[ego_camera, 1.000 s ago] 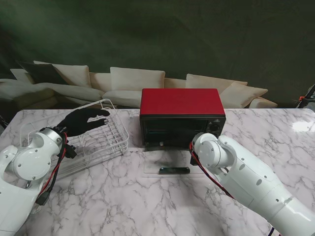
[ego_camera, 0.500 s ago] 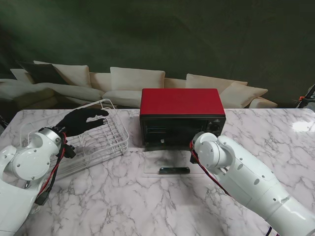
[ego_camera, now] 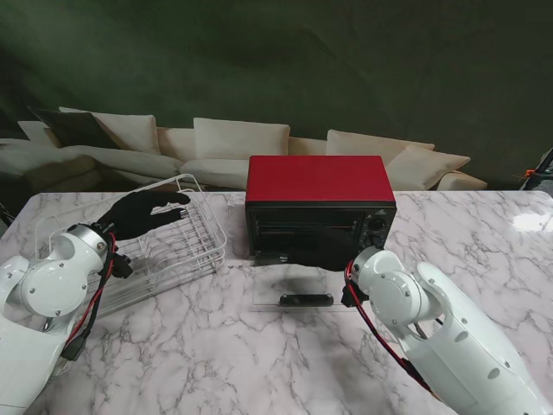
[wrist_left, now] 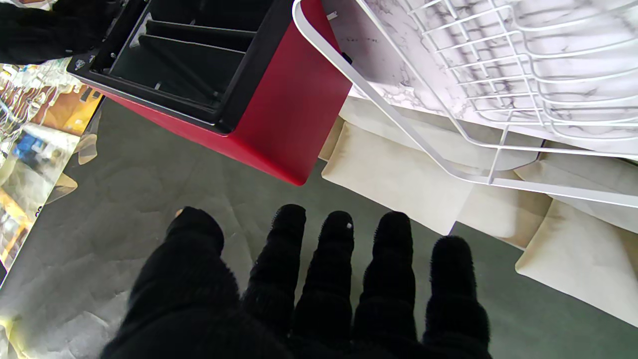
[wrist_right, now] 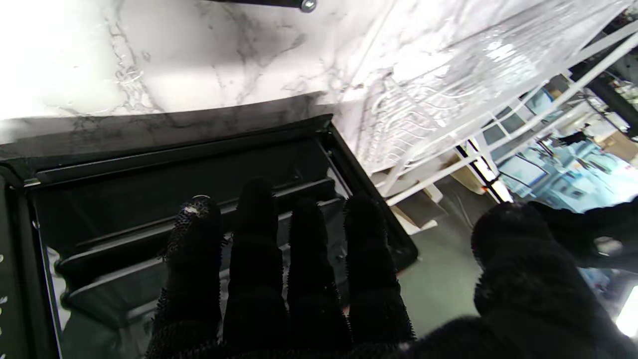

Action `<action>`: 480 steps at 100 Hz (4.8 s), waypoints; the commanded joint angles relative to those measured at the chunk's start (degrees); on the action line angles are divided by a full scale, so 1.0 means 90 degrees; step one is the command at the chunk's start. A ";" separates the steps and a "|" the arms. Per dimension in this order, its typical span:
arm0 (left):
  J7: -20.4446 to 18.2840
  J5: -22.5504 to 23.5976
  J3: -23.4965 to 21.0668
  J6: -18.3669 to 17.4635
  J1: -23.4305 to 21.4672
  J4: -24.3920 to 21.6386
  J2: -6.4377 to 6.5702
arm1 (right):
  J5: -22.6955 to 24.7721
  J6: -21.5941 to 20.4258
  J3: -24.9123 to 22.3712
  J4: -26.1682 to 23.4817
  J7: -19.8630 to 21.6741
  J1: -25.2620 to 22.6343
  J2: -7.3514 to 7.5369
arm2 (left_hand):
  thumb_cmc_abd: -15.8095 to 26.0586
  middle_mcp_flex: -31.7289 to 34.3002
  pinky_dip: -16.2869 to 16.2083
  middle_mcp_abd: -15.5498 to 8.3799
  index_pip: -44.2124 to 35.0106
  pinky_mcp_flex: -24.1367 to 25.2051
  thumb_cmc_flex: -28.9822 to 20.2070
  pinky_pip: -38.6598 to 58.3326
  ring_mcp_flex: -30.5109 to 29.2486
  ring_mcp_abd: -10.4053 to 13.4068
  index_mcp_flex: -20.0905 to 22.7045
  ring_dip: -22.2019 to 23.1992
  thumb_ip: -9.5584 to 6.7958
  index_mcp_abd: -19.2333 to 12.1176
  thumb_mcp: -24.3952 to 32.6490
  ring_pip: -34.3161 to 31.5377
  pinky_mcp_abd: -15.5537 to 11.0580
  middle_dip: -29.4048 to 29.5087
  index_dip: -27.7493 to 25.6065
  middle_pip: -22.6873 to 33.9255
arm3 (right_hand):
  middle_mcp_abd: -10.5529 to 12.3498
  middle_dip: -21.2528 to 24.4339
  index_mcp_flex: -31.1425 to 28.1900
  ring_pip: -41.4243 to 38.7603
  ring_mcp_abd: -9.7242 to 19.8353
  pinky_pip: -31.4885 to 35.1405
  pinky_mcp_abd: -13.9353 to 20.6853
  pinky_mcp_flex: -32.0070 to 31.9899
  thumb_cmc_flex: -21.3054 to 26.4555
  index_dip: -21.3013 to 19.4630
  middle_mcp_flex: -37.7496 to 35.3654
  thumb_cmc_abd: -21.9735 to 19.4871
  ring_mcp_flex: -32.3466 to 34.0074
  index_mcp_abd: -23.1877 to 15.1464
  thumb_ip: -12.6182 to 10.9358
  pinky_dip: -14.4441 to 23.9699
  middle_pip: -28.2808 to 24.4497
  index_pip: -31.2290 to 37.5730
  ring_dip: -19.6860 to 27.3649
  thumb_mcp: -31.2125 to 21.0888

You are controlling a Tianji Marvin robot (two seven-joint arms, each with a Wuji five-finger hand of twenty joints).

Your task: Slide the trays into the oven

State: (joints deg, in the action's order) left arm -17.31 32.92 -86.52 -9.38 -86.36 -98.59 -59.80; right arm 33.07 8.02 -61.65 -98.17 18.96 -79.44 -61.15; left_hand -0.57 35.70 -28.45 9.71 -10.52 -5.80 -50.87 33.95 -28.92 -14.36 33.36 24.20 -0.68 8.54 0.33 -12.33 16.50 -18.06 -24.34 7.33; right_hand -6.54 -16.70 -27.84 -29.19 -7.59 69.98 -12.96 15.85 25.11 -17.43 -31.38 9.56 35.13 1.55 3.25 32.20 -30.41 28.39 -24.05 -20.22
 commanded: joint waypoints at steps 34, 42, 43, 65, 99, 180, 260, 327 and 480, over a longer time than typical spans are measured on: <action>0.0024 0.0003 0.0030 -0.0040 -0.0046 0.0065 -0.0022 | 0.1517 -0.0674 -0.1608 -0.1467 0.0040 -0.2002 0.0182 | 0.0263 0.0119 -0.0155 -0.0004 -0.0045 0.0058 -0.0004 -0.0098 -0.0128 -0.0040 0.0119 0.0102 0.0070 -0.0099 -0.0197 -0.0034 0.0186 -0.0058 -0.0060 0.0042 | 0.0108 -0.0109 -0.0120 0.0360 0.0032 -0.0056 -0.0160 -0.0050 -0.0500 -0.0199 -0.0283 0.0478 0.0154 -0.0300 -0.0138 0.0013 0.0190 -0.0221 0.0082 -0.0369; 0.0016 0.0012 0.0038 -0.0034 -0.0046 0.0065 -0.0020 | 0.1811 -0.0680 -0.1880 -0.1636 -0.0019 -0.2327 0.0174 | 0.0263 0.0115 -0.0155 -0.0007 -0.0047 0.0058 0.0000 -0.0097 -0.0126 -0.0036 0.0121 0.0101 0.0071 -0.0104 -0.0199 -0.0033 0.0182 -0.0058 -0.0060 0.0041 | 0.0185 -0.0101 0.0012 0.0514 0.0071 -0.0183 -0.0180 -0.0125 -0.0395 -0.0240 -0.0181 0.0971 0.0132 -0.0288 -0.0137 -0.0036 0.0275 -0.0279 0.0137 -0.0555; 0.0014 0.0014 0.0039 -0.0033 -0.0046 0.0065 -0.0019 | 0.1837 -0.0683 -0.1913 -0.1654 -0.0010 -0.2360 0.0175 | 0.0264 0.0120 -0.0155 -0.0010 -0.0047 0.0056 -0.0001 -0.0095 -0.0131 -0.0037 0.0121 0.0102 0.0070 -0.0101 -0.0198 -0.0036 0.0182 -0.0058 -0.0060 0.0043 | 0.0194 -0.0108 0.0057 0.0559 0.0077 -0.0204 -0.0184 -0.0122 -0.0427 -0.0258 -0.0168 0.1064 0.0148 -0.0279 -0.0128 -0.0036 0.0279 -0.0308 0.0147 -0.0681; 0.0015 0.0023 0.0080 -0.0016 -0.0024 0.0081 -0.0020 | 0.2327 -0.0427 -0.2350 -0.1748 0.0112 -0.2854 0.0175 | 0.0265 0.0115 -0.0154 -0.0010 -0.0046 0.0063 -0.0004 -0.0098 -0.0127 -0.0040 0.0119 0.0102 0.0070 -0.0105 -0.0197 -0.0034 0.0181 -0.0058 -0.0060 0.0042 | 0.0296 -0.0281 0.0542 0.0456 0.0171 -0.0132 -0.0167 0.0072 0.0528 -0.0405 -0.0090 0.1665 0.0373 -0.0158 -0.0096 0.0082 -0.0047 -0.0394 0.0018 -0.0733; 0.0003 0.0044 0.0155 0.0050 0.0002 0.0117 -0.0019 | 0.2949 0.0248 -0.2350 -0.1197 -0.0306 -0.2882 0.0124 | 0.0266 0.0115 -0.0155 -0.0006 -0.0053 0.0061 -0.0001 -0.0093 -0.0128 -0.0042 0.0129 0.0103 0.0069 -0.0102 -0.0199 -0.0036 0.0176 -0.0059 -0.0062 0.0044 | 0.0404 -0.0803 0.1627 -0.0316 0.0203 0.0174 -0.0067 0.0290 0.0486 -0.0158 -0.0232 0.1334 0.0607 -0.0544 -0.0049 0.0305 -0.0744 -0.0483 -0.0400 -0.1721; -0.0010 0.0068 0.0167 0.0112 -0.0040 0.0131 -0.0017 | 0.3334 0.1292 -0.1167 0.0695 -0.0429 -0.1542 0.0198 | 0.0273 0.0115 -0.0154 0.0002 -0.0055 0.0067 -0.0006 -0.0091 -0.0130 -0.0042 0.0127 0.0108 0.0069 -0.0101 -0.0196 -0.0041 0.0183 -0.0061 -0.0061 0.0046 | 0.0454 -0.1276 0.1177 -0.1250 0.0354 0.0576 0.0021 0.0471 -0.0765 -0.0645 -0.0201 0.1587 0.0742 -0.0211 0.0200 0.0436 -0.1353 0.0182 -0.0793 -0.1623; -0.0032 0.0065 0.0151 0.0101 -0.0031 0.0164 -0.0012 | 0.2540 0.1745 -0.0350 0.1113 -0.0419 -0.0960 0.0188 | 0.0270 0.0124 -0.0153 -0.0002 -0.0056 0.0067 -0.0009 -0.0094 -0.0129 -0.0046 0.0133 0.0110 0.0068 -0.0090 -0.0196 -0.0042 0.0187 -0.0062 -0.0060 0.0047 | 0.0349 -0.1282 0.1367 -0.1439 0.0249 0.0603 0.0011 0.0319 -0.1746 -0.0746 -0.0016 0.0911 0.0549 -0.0133 0.0221 0.0503 -0.1427 0.0138 -0.0848 -0.1045; 0.0020 0.0063 0.0130 0.0092 -0.0062 0.0193 -0.0021 | 0.1767 0.1815 -0.0477 0.0507 -0.0658 -0.1114 0.0077 | 0.0272 0.0126 -0.0154 -0.0005 -0.0058 0.0071 -0.0002 -0.0096 -0.0136 -0.0041 0.0136 0.0112 0.0069 -0.0100 -0.0196 -0.0045 0.0184 -0.0064 -0.0060 0.0047 | -0.0048 -0.1215 0.0290 -0.1733 -0.0208 0.0948 -0.0203 0.0573 -0.1750 -0.0704 -0.0930 -0.0799 0.1074 -0.0053 0.0146 0.0615 -0.1281 0.0147 -0.0911 0.0192; 0.0092 0.0054 0.0048 0.0074 -0.0159 0.0220 -0.0033 | -0.0108 0.3240 0.0230 0.0991 -0.1435 0.0153 -0.0324 | 0.0270 0.0125 -0.0158 0.0007 -0.0056 0.0069 0.0008 -0.0104 -0.0128 -0.0047 0.0133 0.0113 0.0071 -0.0097 -0.0201 -0.0042 0.0184 -0.0064 -0.0059 0.0043 | -0.0475 -0.1131 -0.1754 -0.2561 -0.0935 0.2018 -0.0894 0.1677 -0.0441 -0.0531 -0.2855 -0.2371 0.2575 0.0330 -0.0067 0.0690 -0.1294 0.0373 -0.0934 0.2373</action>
State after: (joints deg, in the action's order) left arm -15.87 33.40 -86.11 -8.73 -87.65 -96.83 -59.95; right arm 32.39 36.63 -59.65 -89.52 6.21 -78.42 -63.66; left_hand -0.56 35.71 -28.52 9.72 -10.63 -5.80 -50.87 33.95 -28.92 -14.37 33.38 24.63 -0.68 8.54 0.33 -12.33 16.53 -18.07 -24.35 7.33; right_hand -10.54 -27.18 -41.72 -51.10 -13.80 85.96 -19.97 30.87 21.06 -22.84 -55.97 -10.32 56.60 4.45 1.70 37.42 -42.17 30.89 -31.55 -1.40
